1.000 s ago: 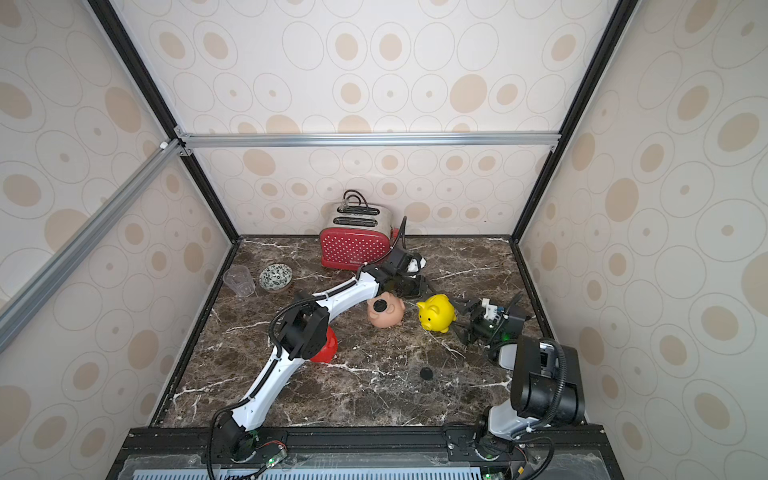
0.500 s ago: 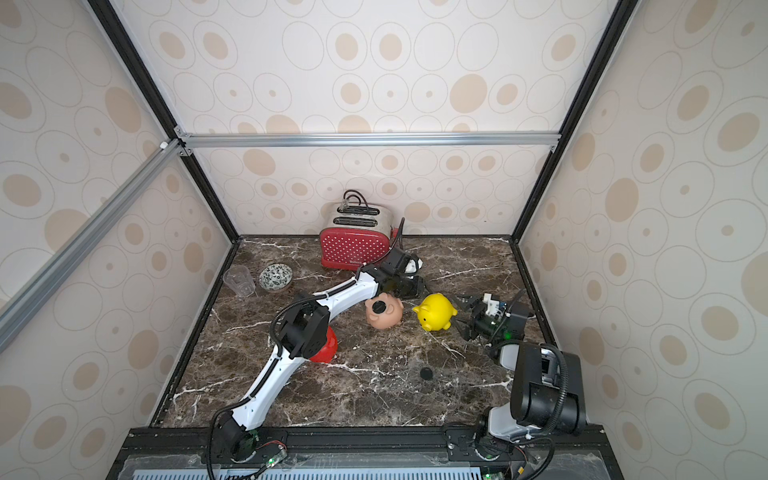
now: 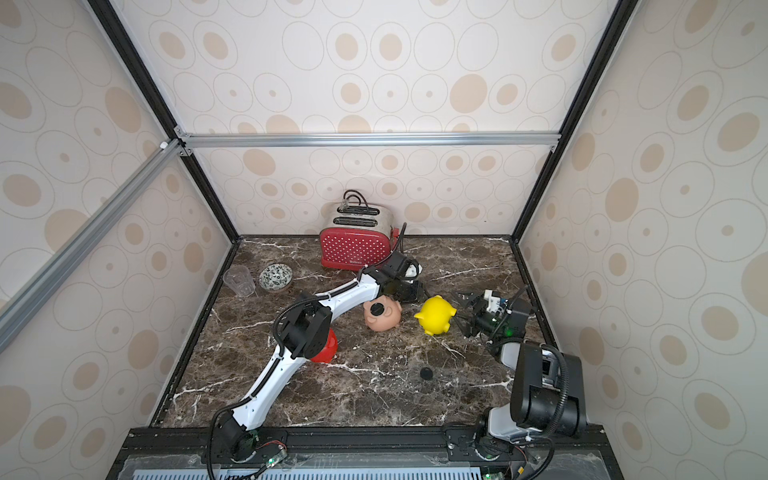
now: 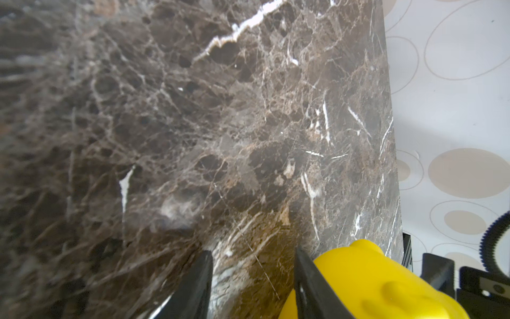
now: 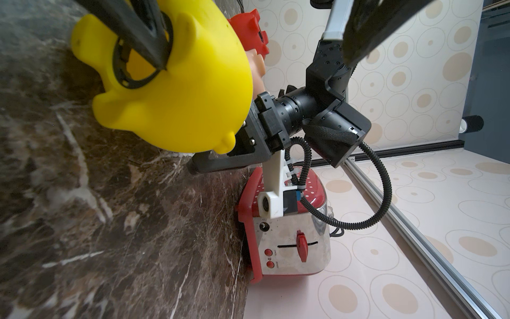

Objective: Close piggy banks
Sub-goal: Turn over the piggy bank at the center of the board.

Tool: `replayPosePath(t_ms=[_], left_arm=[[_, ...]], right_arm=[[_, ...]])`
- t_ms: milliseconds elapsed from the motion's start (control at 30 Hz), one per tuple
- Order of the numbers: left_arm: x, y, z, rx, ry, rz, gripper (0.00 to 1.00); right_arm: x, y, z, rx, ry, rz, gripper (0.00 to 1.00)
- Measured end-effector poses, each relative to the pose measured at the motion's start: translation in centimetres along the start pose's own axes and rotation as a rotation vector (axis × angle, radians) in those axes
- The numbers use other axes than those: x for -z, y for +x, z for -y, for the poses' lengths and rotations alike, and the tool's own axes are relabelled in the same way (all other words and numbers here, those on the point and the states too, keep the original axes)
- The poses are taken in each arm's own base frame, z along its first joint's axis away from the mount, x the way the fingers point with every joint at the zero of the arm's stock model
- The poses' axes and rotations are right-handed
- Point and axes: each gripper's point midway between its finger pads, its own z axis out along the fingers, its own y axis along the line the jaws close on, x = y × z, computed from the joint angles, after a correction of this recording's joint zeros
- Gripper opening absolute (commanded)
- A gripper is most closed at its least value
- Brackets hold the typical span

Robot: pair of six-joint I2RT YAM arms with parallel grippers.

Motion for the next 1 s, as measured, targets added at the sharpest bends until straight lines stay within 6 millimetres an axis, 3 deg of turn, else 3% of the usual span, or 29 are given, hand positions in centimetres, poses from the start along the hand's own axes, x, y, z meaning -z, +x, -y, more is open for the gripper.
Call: replayPosePath(t_ms=[367,633,900,1000], left_arm=[[0.8,-1.4,2.5,-0.043,0.029,0.031,0.66],[1.0,-1.8,2.1,-0.045,-0.007,0.047,0.71],[3.1,-3.8,2.9,-0.100,-0.062,0.119,0.77],[3.9,-3.9,2.8,-0.103,-0.084,0.131,0.76]], right_arm=[[0.5,0.2,-1.9,0.067,0.020,-0.008,1.00],[0.6,0.6,-1.4,0.066,0.056,-0.024,1.00],[2.1,0.3,-3.5,0.225,0.145,0.014,1.00],[2.3,0.6,-2.6,0.229,0.185,0.012,1.00]])
